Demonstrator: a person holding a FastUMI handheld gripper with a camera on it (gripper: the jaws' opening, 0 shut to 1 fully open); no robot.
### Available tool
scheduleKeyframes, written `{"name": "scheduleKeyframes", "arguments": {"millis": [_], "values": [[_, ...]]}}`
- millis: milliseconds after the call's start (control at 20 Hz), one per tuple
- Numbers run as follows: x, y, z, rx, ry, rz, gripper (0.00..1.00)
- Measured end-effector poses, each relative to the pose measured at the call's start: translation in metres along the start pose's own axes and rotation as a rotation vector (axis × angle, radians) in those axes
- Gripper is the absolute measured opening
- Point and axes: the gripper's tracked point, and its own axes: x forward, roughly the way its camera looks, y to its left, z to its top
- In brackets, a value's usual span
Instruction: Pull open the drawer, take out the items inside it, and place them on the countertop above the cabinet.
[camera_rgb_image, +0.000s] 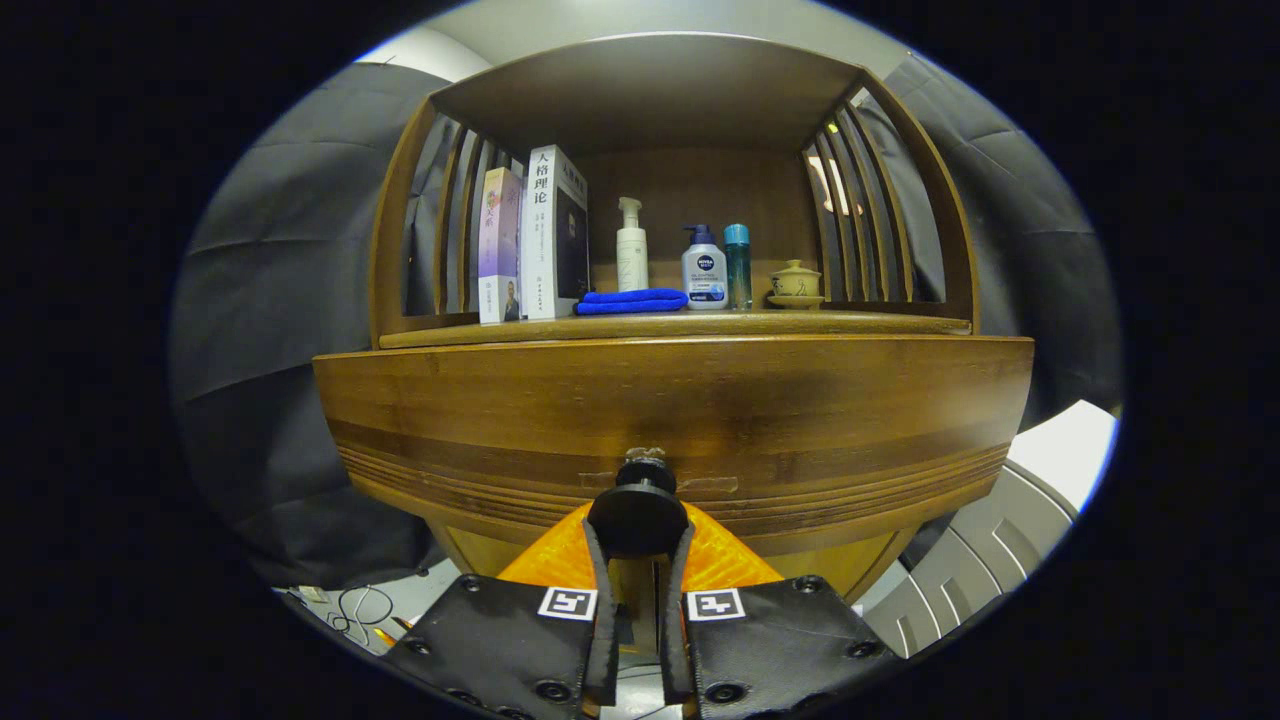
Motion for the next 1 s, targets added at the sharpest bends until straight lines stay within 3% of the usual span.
{"name": "scheduleKeyframes", "arguments": {"millis": [1000], "values": [[-0.092,0.009,-0.029,-0.079,0.028,0.089,0.19]]}}
